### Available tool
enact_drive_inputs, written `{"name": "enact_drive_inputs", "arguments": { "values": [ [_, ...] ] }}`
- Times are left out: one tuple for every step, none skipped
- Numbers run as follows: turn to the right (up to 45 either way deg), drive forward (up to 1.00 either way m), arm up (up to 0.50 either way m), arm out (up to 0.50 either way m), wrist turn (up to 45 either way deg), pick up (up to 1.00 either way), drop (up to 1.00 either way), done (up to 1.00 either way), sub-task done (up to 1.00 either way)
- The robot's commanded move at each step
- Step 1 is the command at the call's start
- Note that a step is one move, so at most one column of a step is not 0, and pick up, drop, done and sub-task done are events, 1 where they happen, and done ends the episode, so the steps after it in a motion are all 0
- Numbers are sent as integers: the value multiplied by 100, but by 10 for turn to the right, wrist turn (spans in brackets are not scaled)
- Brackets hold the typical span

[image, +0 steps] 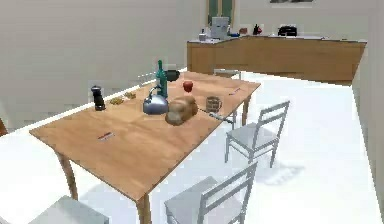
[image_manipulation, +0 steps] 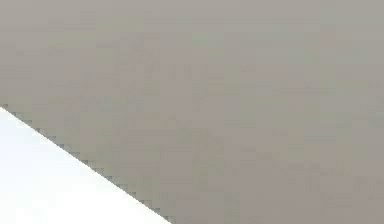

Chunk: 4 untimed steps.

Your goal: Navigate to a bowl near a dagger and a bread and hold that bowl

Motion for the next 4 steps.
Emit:
{"name": "enact_drive_inputs", "arguments": {
  "values": [
    [-450,0,0,0,0,0,0,0,0],
    [-450,0,0,0,0,0,0,0,0],
    [-180,0,0,0,0,0,0,0,0],
    [0,95,0,0,0,0,0,0,0]
  ]
}}
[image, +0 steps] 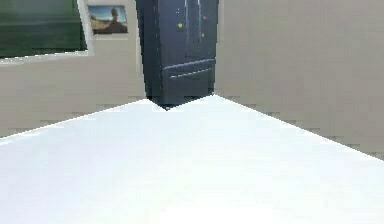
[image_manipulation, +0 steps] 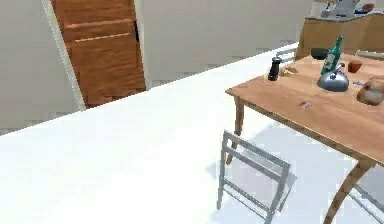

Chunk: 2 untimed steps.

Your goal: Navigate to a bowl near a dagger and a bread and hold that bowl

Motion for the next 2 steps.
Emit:
{"name": "enact_drive_inputs", "arguments": {
  "values": [
    [450,0,0,0,0,0,0,0,0],
    [150,0,0,0,0,0,0,0,0]
  ]
}}
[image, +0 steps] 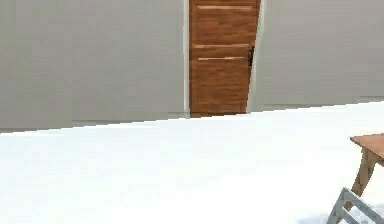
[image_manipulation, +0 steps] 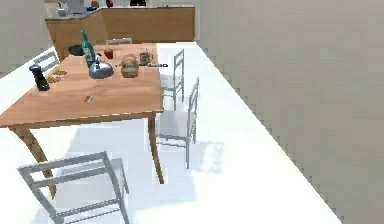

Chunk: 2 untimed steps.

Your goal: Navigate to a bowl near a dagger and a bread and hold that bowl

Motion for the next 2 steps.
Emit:
{"name": "enact_drive_inputs", "arguments": {
  "values": [
    [0,90,0,0,0,0,0,0,0],
    [420,0,0,0,0,0,0,0,0]
  ]
}}
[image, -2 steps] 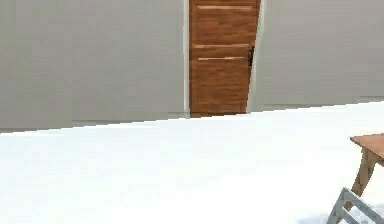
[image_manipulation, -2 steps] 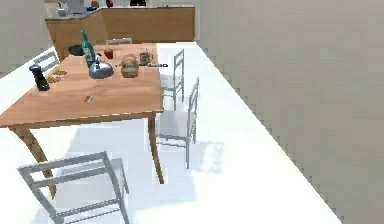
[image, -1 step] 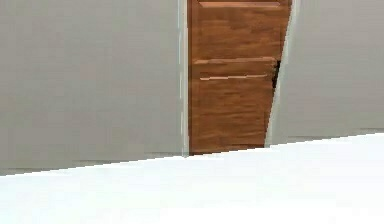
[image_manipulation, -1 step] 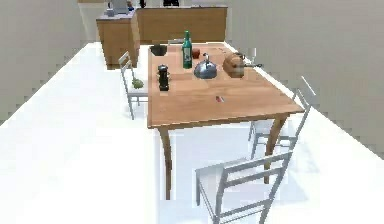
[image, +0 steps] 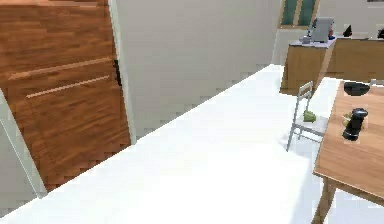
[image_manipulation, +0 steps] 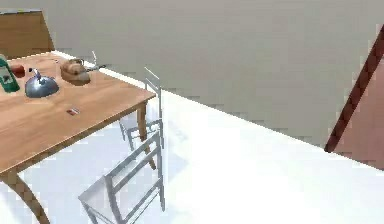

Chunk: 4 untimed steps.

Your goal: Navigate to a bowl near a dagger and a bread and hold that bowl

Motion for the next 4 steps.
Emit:
{"name": "enact_drive_inputs", "arguments": {
  "values": [
    [0,85,0,0,0,0,0,0,0],
    [330,0,0,0,0,0,0,0,0],
    [0,75,0,0,0,0,0,0,0],
    [-450,0,0,0,0,0,0,0,0]
  ]
}}
